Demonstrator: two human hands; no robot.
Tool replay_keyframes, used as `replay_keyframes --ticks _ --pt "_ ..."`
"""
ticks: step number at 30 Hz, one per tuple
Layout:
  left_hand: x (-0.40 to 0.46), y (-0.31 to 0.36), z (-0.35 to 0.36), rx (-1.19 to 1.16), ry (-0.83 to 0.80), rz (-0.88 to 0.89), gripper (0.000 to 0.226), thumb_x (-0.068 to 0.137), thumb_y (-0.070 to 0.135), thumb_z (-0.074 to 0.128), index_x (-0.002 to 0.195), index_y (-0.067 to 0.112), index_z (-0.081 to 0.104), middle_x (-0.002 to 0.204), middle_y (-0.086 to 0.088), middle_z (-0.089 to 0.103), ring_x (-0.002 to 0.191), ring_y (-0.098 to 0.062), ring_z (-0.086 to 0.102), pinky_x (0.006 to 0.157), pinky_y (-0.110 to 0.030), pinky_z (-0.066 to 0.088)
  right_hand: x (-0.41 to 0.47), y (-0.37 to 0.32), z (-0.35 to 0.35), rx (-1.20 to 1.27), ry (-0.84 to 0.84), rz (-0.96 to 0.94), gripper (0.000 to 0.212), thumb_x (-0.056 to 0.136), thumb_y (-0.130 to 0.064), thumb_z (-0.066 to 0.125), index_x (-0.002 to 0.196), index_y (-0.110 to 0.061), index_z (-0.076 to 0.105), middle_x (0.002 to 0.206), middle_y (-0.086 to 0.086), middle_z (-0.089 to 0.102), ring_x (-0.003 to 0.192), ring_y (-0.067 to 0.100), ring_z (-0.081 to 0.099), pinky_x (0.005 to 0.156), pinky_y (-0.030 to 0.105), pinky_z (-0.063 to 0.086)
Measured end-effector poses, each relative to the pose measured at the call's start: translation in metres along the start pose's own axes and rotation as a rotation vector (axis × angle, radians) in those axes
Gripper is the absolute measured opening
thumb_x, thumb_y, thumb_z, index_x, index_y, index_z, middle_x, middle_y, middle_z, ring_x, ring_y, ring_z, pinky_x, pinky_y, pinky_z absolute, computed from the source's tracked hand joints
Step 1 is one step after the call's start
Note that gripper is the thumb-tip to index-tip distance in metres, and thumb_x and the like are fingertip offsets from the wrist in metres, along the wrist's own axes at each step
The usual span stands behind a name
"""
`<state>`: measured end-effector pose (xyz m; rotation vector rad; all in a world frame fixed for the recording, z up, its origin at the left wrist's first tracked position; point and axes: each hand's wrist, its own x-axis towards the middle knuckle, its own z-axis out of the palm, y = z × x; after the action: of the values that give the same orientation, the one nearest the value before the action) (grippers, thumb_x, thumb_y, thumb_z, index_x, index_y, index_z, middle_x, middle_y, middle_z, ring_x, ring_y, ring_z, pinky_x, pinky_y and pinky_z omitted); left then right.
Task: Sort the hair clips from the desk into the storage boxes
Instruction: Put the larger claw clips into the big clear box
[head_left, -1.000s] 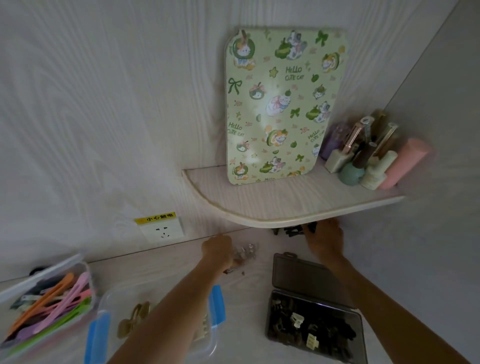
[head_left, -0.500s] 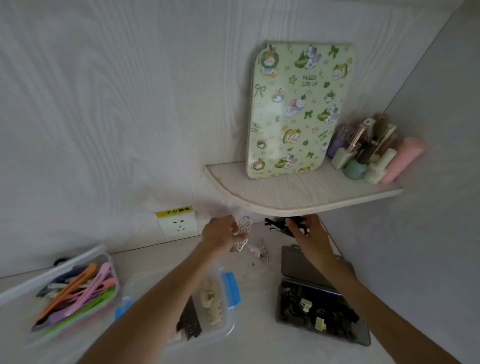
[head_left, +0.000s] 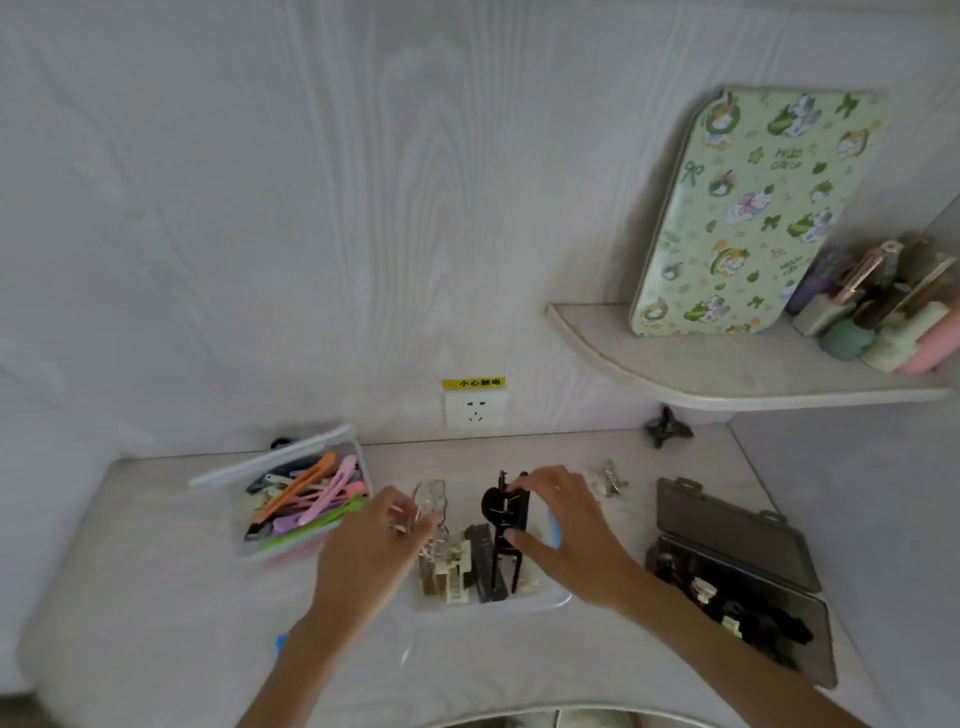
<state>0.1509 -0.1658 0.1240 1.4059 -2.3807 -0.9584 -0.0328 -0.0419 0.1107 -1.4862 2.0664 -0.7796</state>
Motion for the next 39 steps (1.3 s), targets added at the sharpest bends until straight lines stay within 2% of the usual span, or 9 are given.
replay_keyframes --ticks 4,8,13,18,25,30,32,36,39 --pt "-0.010 -0.011 0.011 0.198 0.034 -0.003 0.017 0.086 0.050 0.057 0.082 0.033 0.055 0.072 0.016 0.062 0.063 0.007 0.055 0.053 -0.009 0.037 0.016 -0.013 0.035 0.099 -0.158 0.056 0.042 0.089 -0.027 0.059 0.128 -0.025 0.043 0.117 -0.009 0.052 0.093 -0.003 0.053 0.081 0.004 0.039" --pt "-0.007 -0.004 0.018 0.345 0.023 0.020 0.028 0.087 0.051 0.051 0.093 0.026 0.063 0.081 0.010 0.066 0.072 -0.004 0.061 0.066 -0.020 0.050 0.023 -0.017 0.058 0.018 -0.160 0.099 0.039 0.090 -0.029 0.058 0.126 -0.026 0.045 0.118 -0.007 0.060 0.098 0.009 0.061 0.088 0.024 0.050" --pt "-0.010 -0.008 0.009 0.303 -0.143 0.157 0.041 0.087 0.041 0.058 0.126 0.028 0.054 0.127 0.011 0.056 0.114 -0.008 0.053 0.096 -0.024 0.042 0.024 -0.015 0.056 -0.152 -0.164 0.100 0.037 0.092 -0.031 0.051 0.129 -0.025 0.044 0.120 -0.004 0.059 0.111 0.014 0.054 0.091 0.026 0.044" --pt "-0.006 -0.018 0.012 0.547 -0.123 0.260 0.036 0.089 0.040 0.055 0.123 0.029 0.055 0.131 0.011 0.046 0.121 -0.010 0.040 0.101 -0.026 0.035 0.027 -0.021 0.061 -0.406 -0.147 0.024 0.040 0.095 -0.032 0.047 0.132 -0.019 0.041 0.124 0.000 0.057 0.113 0.018 0.049 0.095 0.029 0.039" --pt "-0.004 -0.024 0.024 0.614 0.009 0.253 0.036 0.055 0.029 0.087 0.086 0.020 0.073 0.100 0.000 0.070 0.094 -0.021 0.066 0.075 -0.036 0.056 0.021 -0.019 0.053 -0.338 -0.175 0.016 0.058 0.094 -0.038 0.047 0.145 -0.020 0.026 0.129 0.000 0.052 0.118 0.018 0.045 0.099 0.030 0.036" --pt "0.025 0.040 0.039 0.445 0.194 0.467 0.024 0.063 0.020 0.081 0.084 0.021 0.071 0.094 0.003 0.069 0.084 -0.019 0.066 0.062 -0.033 0.055 -0.021 0.021 0.001 -0.254 0.252 -0.063 0.025 0.086 -0.026 0.052 0.109 -0.029 0.061 0.102 -0.013 0.064 0.101 0.000 0.049 0.092 0.008 0.025" --pt "0.039 0.072 0.053 0.373 0.107 0.534 0.019 0.074 0.019 0.072 0.092 0.023 0.070 0.099 0.006 0.068 0.090 -0.016 0.065 0.071 -0.032 0.054 -0.033 0.051 -0.028 -0.262 0.299 0.075 0.019 0.088 -0.020 0.055 0.102 -0.029 0.065 0.099 -0.015 0.062 0.099 -0.003 0.046 0.091 0.007 0.024" --pt "0.073 0.122 0.104 0.234 -0.100 0.566 0.027 0.093 0.018 0.048 0.114 0.027 0.063 0.118 0.011 0.062 0.107 -0.010 0.056 0.088 -0.028 0.046 -0.016 0.116 -0.081 -0.322 0.290 0.318 0.027 0.090 -0.011 0.054 0.116 -0.015 0.060 0.114 0.005 0.063 0.108 0.024 0.056 0.093 0.032 0.044" --pt "0.100 0.145 0.148 0.293 -0.291 0.480 0.032 0.094 0.020 0.046 0.125 0.023 0.055 0.129 0.003 0.056 0.117 -0.017 0.052 0.096 -0.034 0.043 0.026 0.155 -0.101 -0.383 0.191 0.531 0.031 0.094 -0.018 0.046 0.120 -0.002 0.050 0.122 0.017 0.055 0.117 0.033 0.048 0.094 0.037 0.040"
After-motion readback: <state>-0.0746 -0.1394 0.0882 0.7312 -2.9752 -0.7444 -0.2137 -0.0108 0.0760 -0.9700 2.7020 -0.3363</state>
